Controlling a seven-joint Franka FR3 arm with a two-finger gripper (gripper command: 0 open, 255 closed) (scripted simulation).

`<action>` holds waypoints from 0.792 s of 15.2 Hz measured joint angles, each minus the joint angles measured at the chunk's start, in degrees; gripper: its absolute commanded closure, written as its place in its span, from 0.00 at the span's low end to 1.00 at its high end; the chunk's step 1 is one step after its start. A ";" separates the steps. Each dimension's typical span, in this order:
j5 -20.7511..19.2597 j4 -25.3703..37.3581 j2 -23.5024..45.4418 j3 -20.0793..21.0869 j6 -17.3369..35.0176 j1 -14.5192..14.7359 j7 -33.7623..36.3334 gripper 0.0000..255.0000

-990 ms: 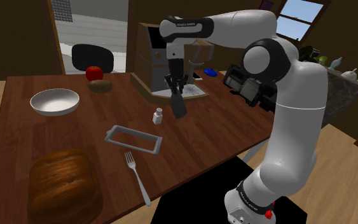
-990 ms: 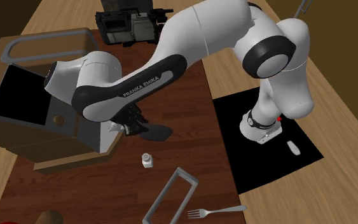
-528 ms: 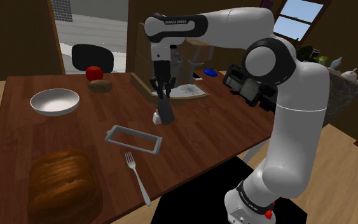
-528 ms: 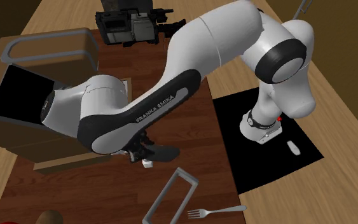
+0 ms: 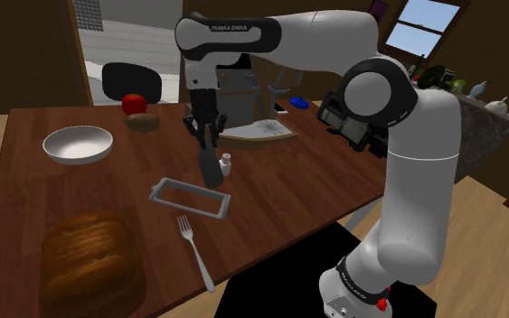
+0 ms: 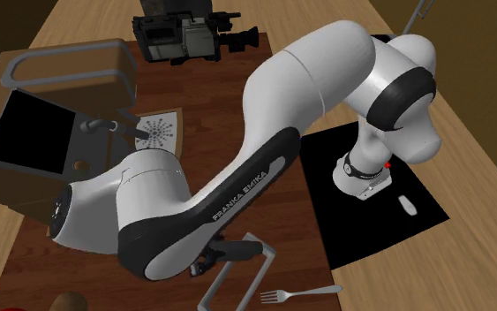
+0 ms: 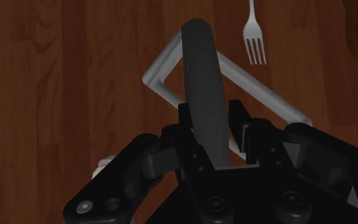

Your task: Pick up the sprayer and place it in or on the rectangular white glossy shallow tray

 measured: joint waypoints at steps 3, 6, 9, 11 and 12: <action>1.01 2.09 1.76 1.25 0.34 2.47 3.59 1.00; 1.30 1.82 2.54 1.64 1.64 3.36 4.62 1.00; 1.25 0.55 3.12 1.61 3.46 3.47 4.39 1.00; 1.17 -0.35 3.52 1.54 4.72 3.44 4.05 1.00; 1.18 -0.89 3.66 1.54 5.39 3.49 4.00 1.00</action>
